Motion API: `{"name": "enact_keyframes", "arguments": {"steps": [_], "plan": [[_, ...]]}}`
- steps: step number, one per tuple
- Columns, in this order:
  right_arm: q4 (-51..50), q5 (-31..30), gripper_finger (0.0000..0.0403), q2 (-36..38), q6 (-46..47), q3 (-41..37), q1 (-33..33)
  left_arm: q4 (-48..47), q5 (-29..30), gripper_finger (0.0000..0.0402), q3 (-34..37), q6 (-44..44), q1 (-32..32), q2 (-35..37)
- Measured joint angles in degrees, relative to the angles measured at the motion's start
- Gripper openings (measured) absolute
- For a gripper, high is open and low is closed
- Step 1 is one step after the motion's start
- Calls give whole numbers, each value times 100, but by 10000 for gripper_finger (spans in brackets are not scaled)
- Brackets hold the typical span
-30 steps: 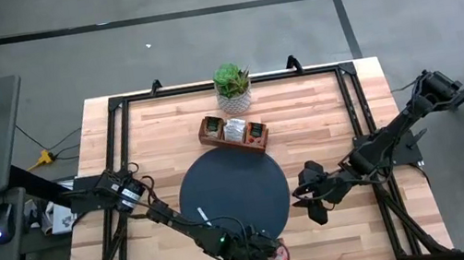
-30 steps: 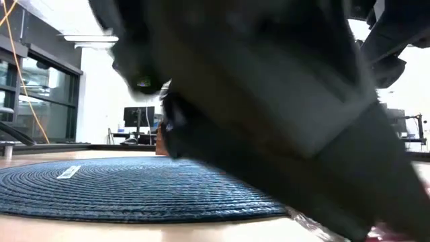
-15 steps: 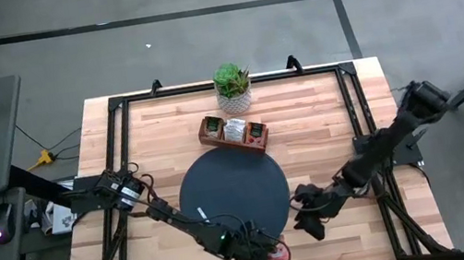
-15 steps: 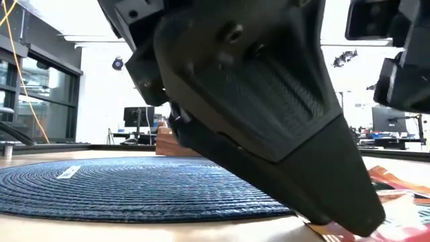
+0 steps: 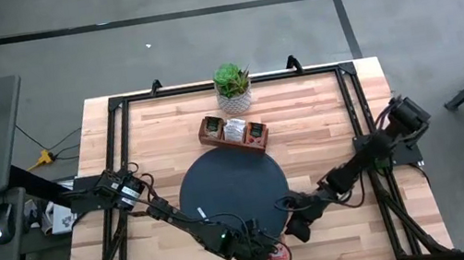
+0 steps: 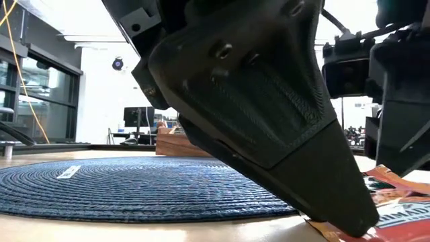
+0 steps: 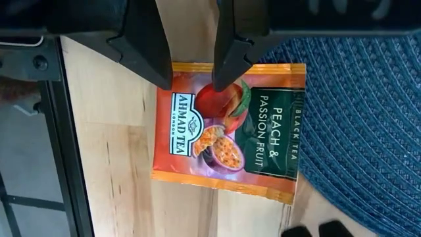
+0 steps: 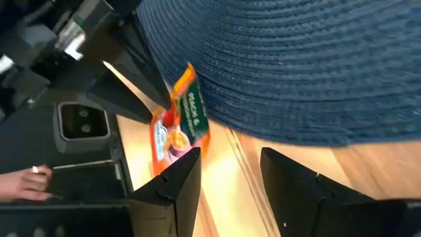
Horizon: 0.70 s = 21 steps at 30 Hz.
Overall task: Pick & Place Tea
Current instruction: Put the orange tea bag into the right section of the wooden organizer
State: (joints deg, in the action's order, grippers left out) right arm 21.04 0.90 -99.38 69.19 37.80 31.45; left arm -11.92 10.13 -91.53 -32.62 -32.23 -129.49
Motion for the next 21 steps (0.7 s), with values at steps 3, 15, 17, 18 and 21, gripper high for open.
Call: {"name": "enact_keyframes", "arguments": {"steps": [3, 15, 17, 18, 21], "plan": [[232, 12, 154, -110, 121, 0, 1, 0, 0, 114, 0, 2, 0, 0], [725, -254, 154, -312, 439, 9, 56, 0, 0, 114, 4, 2, 0, -8], [666, -331, 154, -312, 443, 81, 98, 0, -2, 114, 4, 2, 0, -9], [616, -370, 154, -312, 441, 126, 132, 4, 0, 114, 4, 2, 0, -9], [413, -509, 154, -312, 406, 278, 218, 8, 0, 114, 4, 0, 0, -10]]}}
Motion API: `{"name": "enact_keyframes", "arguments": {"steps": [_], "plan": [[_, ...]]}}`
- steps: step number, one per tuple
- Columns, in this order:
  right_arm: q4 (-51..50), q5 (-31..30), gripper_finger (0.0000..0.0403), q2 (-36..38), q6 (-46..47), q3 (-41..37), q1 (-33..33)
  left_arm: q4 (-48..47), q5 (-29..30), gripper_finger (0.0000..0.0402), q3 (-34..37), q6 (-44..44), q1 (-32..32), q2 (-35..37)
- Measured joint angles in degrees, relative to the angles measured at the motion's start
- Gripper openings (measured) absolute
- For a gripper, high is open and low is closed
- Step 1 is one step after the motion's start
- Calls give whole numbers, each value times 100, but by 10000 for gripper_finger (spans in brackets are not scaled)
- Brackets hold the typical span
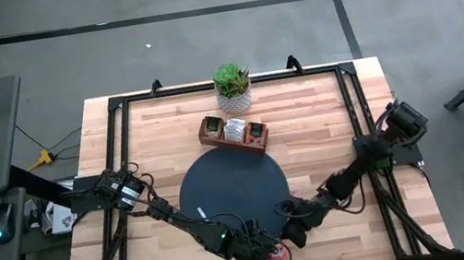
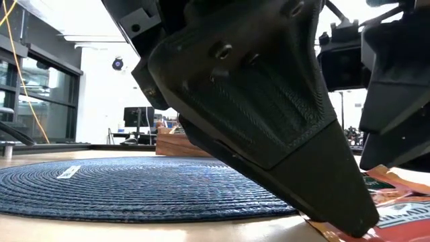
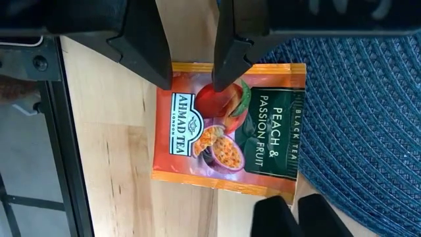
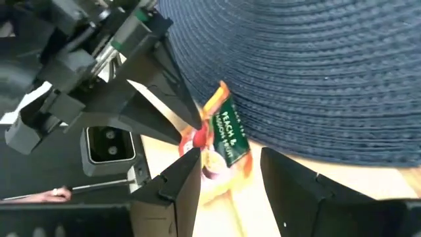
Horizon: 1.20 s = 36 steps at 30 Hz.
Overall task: Pick & Place Tea
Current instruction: Put the orange tea bag into the right section of the wooden organizer
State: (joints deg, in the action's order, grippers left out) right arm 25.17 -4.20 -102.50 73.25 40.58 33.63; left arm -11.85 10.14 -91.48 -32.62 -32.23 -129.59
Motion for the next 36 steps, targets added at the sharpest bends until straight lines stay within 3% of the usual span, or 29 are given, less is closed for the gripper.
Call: {"name": "enact_keyframes", "arguments": {"steps": [9, 36], "plan": [[-614, -254, 154, -1, 121, 106, 137, 6, 0, 114, 4, 0, 0, -1], [-479, -643, 154, -2, 534, 111, 330, 8, 0, 114, 4, -3, 0, -1]]}}
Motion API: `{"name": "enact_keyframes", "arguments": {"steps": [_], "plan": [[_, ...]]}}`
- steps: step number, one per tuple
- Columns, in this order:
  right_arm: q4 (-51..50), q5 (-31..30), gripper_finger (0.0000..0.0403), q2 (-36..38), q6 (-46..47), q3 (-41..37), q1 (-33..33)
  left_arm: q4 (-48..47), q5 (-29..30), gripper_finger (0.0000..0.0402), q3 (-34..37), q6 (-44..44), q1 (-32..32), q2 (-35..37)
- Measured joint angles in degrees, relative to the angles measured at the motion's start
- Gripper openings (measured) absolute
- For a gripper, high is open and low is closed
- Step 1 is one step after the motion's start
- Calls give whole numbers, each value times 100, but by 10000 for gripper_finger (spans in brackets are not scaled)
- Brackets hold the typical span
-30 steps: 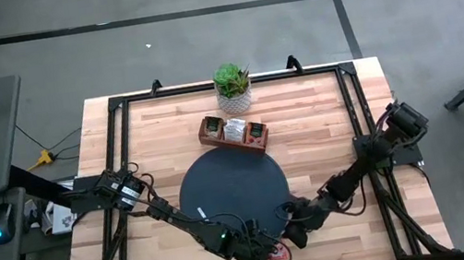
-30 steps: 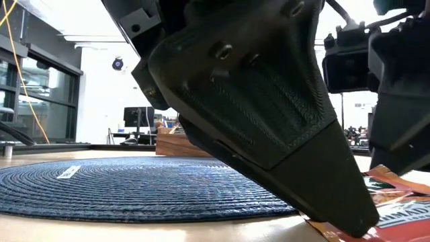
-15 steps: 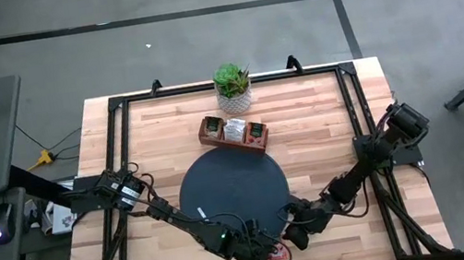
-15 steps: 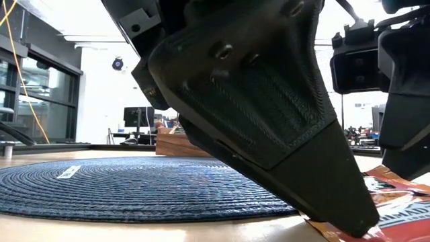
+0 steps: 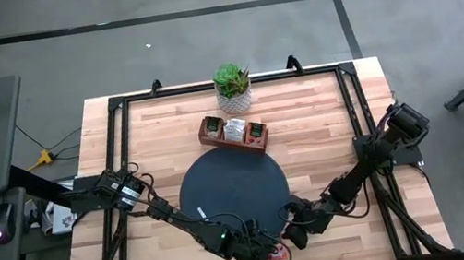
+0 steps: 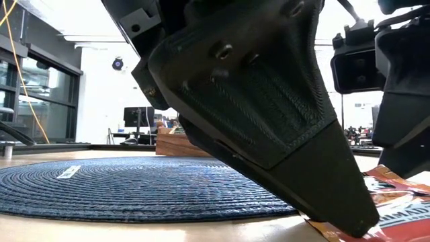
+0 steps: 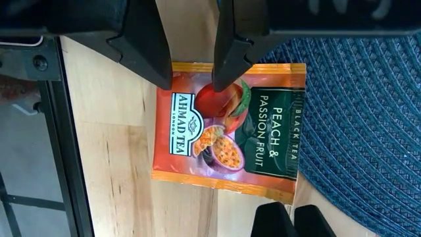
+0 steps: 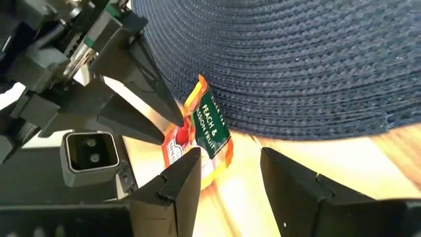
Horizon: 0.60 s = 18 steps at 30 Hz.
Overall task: Pick & Place Tea
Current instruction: Put the orange tea bag into the right section of the wooden organizer
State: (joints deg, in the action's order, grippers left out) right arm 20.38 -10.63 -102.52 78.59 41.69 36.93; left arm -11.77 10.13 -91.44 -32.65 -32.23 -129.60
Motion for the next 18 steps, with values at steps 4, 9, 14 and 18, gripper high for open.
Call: {"name": "enact_keyframes", "arguments": {"steps": [4, 9, 14, 18], "plan": [[36, -81, 154, -78, 94, 26, -1, 2, 0, 114, 0, 0, -1, 0], [111, 225, 154, -520, -32, 394, -2, 6, 22, 114, 0, -2, -2, 0], [62, 240, 154, -640, -83, 570, 0, 6, 26, 114, 1, -12, -2, 0], [12, 217, 142, -640, -74, 564, -12, 9, 28, 114, 2, -13, -2, 0]]}}
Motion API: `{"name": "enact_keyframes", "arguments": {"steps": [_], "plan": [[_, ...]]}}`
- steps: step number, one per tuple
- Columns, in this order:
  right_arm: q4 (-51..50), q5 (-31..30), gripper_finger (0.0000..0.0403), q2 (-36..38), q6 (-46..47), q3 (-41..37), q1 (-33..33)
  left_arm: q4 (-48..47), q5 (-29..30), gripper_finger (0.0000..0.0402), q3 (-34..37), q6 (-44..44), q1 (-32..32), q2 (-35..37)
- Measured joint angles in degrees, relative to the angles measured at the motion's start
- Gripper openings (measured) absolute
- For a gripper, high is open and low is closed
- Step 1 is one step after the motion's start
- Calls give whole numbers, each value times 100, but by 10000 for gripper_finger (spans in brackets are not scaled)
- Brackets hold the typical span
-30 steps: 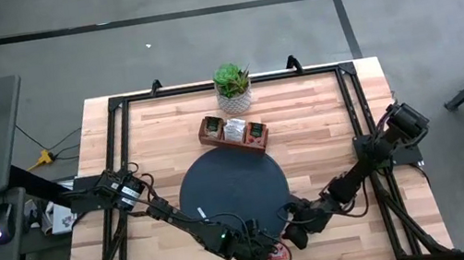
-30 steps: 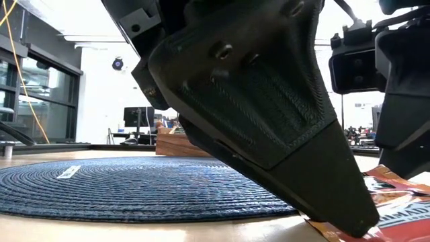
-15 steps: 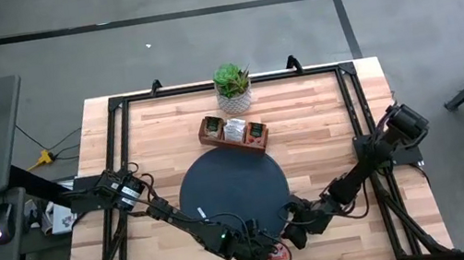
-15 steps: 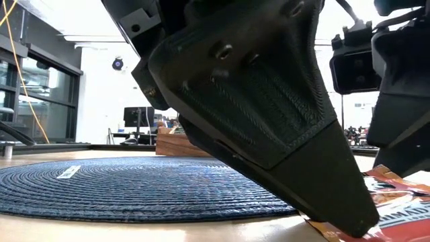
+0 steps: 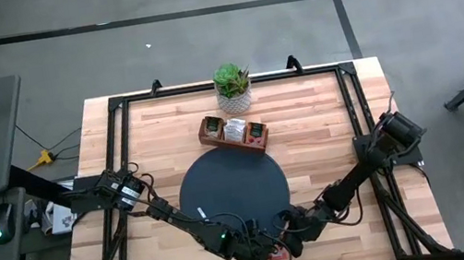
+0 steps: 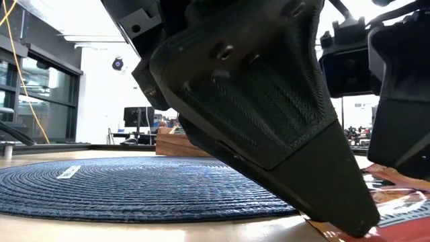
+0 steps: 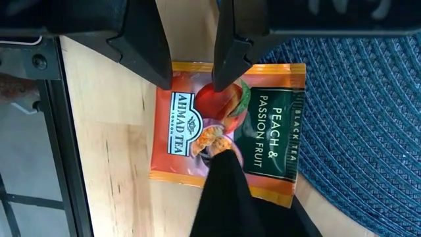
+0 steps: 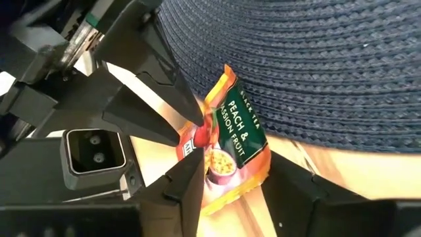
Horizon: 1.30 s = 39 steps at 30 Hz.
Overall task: Pick & Place Tea
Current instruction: Put the orange tea bag into the right section of the wooden organizer
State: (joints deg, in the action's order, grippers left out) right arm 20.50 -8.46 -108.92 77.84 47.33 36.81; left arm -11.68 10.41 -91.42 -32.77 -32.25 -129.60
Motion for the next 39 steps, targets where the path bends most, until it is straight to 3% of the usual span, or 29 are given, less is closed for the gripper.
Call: {"name": "enact_keyframes", "arguments": {"steps": [11, 21, 31, 34, 39], "plan": [[-9, 24, 8, -7, -162, -15, -109, 0, -48, 114, -2, -2, 2, 0], [-161, -216, 1, -12, -333, -15, -113, -145, -550, 114, 21, 276, 61, 163], [-332, -545, 1, -4, -567, -19, -70, -1284, -1185, 114, 11, 420, 434, 869], [-588, -858, 1, 86, -645, 12, -39, -1679, -965, 114, 70, 691, 461, 1104], [-1392, -1302, 0, 484, -1001, 159, -50, -1504, -648, 114, 287, 971, 376, 1470]]}}
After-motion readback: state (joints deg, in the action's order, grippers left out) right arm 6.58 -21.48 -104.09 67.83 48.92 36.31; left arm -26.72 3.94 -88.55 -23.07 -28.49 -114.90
